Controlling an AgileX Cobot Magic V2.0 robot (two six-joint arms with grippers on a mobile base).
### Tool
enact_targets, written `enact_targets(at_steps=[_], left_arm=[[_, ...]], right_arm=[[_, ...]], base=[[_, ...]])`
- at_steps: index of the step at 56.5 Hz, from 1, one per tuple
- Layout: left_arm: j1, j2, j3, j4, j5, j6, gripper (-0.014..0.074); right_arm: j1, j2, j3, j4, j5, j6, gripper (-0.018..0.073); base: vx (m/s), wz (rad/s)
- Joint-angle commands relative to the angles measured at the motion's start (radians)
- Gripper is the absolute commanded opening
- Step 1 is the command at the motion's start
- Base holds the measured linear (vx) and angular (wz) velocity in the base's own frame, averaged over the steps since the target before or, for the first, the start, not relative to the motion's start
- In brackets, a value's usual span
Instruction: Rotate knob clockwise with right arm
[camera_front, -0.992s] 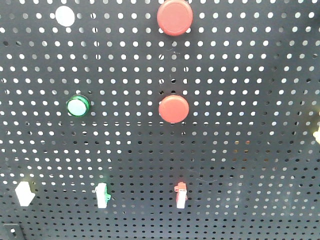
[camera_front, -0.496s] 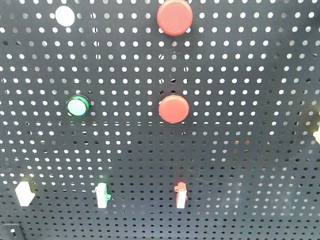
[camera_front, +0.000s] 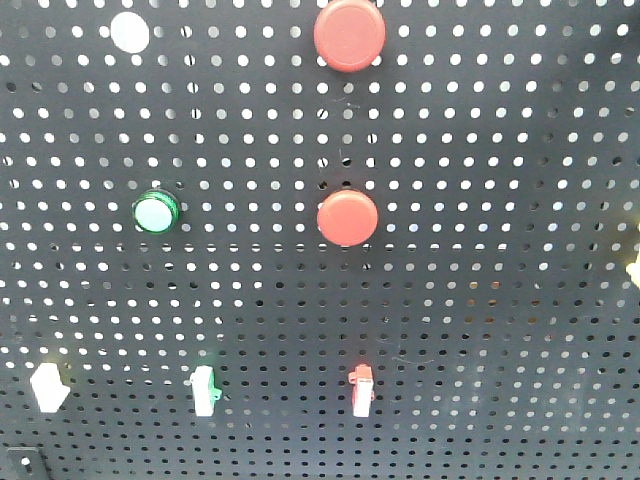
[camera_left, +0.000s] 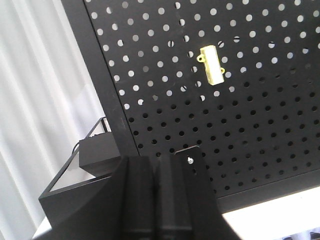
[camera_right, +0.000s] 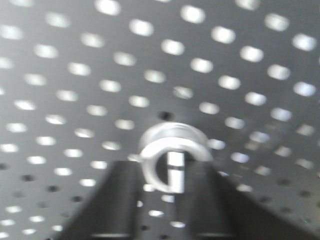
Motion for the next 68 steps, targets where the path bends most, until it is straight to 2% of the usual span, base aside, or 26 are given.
enact_targets(at_steps=[1, 12, 23, 37, 44, 48, 55, 62, 68], left_arm=[[-0.008, -0.017, 0.033, -0.005, -0.076, -0.004, -0.0006], [-0.008, -0.017, 0.033, -0.005, -0.076, -0.004, -0.0006], [-0.008, -0.017, 0.033, -0.005, -0.076, -0.004, -0.0006], [-0.008, -0.017, 0.033, -0.005, -0.076, -0.004, -0.0006], [-0.008, -0.017, 0.033, -0.005, -0.076, -0.004, -0.0006], [-0.008, -0.017, 0.033, -0.005, -0.076, -0.004, -0.0006], [-0.008, -0.017, 0.033, -0.005, -0.076, -0.004, -0.0006], [-0.008, -0.017, 0.033, -0.005, -0.076, -0.004, -0.0006], [-0.008, -0.017, 0.033, -0.005, -0.076, -0.004, -0.0006]], right_arm=[[-0.002, -0.016, -0.038, -0.102, -0.212, -0.029, 0.0432], [-0.002, -0.067, -0.037, -0.097, -0.194, -0.182, 0.0465], [-0.002, -0.132, -0.037, -0.096, -0.05, -0.354, 0.0465], [-0.002, -0.208, -0.037, -0.09, 0.076, -0.717, 0.0431], [-0.002, -0.232, -0.037, -0.039, 0.1, -0.945, 0.0344], [-0.002, -0.24, -0.036, -0.011, 0.131, -1.077, 0.0244], [-0.002, -0.251, -0.036, 0.033, 0.233, -1.261, -0.0003], [-0.002, -0.265, -0.033, 0.063, 0.278, -1.355, -0.0013], [-0.002, -0.304, 0.021, 0.082, 0.235, -1.413, -0.001]], base=[[0.0, 0.0], [0.0, 0.0], [0.0, 0.0], [0.0, 0.0], [0.0, 0.0], [0.0, 0.0], [0.0, 0.0], [0.0, 0.0], [0.0, 0.0]])
